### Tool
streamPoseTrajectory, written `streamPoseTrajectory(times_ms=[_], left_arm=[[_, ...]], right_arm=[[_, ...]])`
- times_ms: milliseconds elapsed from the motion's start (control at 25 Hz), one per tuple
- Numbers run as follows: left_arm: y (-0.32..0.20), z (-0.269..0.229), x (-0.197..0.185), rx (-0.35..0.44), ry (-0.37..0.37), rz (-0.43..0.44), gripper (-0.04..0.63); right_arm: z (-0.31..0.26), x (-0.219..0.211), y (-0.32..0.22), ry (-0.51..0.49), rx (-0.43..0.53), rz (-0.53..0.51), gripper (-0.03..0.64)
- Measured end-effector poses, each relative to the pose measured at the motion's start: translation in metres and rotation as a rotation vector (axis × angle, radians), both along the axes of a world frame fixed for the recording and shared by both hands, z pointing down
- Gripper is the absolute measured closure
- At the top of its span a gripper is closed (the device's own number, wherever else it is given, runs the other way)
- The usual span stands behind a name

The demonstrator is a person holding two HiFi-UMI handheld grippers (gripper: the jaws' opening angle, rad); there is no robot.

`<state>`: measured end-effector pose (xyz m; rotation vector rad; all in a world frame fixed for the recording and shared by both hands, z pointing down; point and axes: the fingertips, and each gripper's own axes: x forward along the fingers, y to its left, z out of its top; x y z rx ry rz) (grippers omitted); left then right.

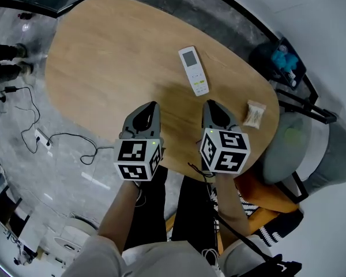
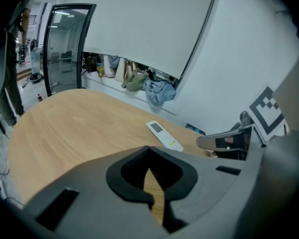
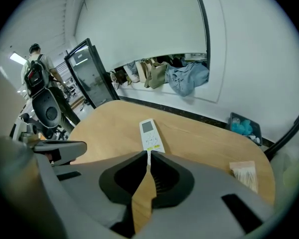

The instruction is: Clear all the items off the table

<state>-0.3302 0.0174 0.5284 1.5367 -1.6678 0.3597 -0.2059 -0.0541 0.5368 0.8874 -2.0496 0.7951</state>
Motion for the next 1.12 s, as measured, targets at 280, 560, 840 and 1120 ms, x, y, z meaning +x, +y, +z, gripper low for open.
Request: streamPoseTrajectory(times_ms=[280, 560, 840, 1120], left_arm=[[0.003, 0.010, -0.021, -0.013, -0.012, 0.012, 0.592], [0.012, 0.024, -0.052, -0.043, -0.023, -0.027, 0.592], [0.018, 0.034, -0.062, -0.066, -0.020, -0.038, 0.592], [0.017, 0.035, -0.063, -0.065, -0.017, -0.046, 0.592]], right_arm=[[0.022, -0.024, -0.013, 0.016, -0.008, -0.060, 0.463], [0.052, -0.045, -0.027, 0.144, 0.038, -0.176, 0.362], [0.080, -0.053, -0.038, 0.205, 0.007, -0.229, 0.328], [0.093, -0.053, -0.039, 0.239, -0.020, -0.233, 0.328]])
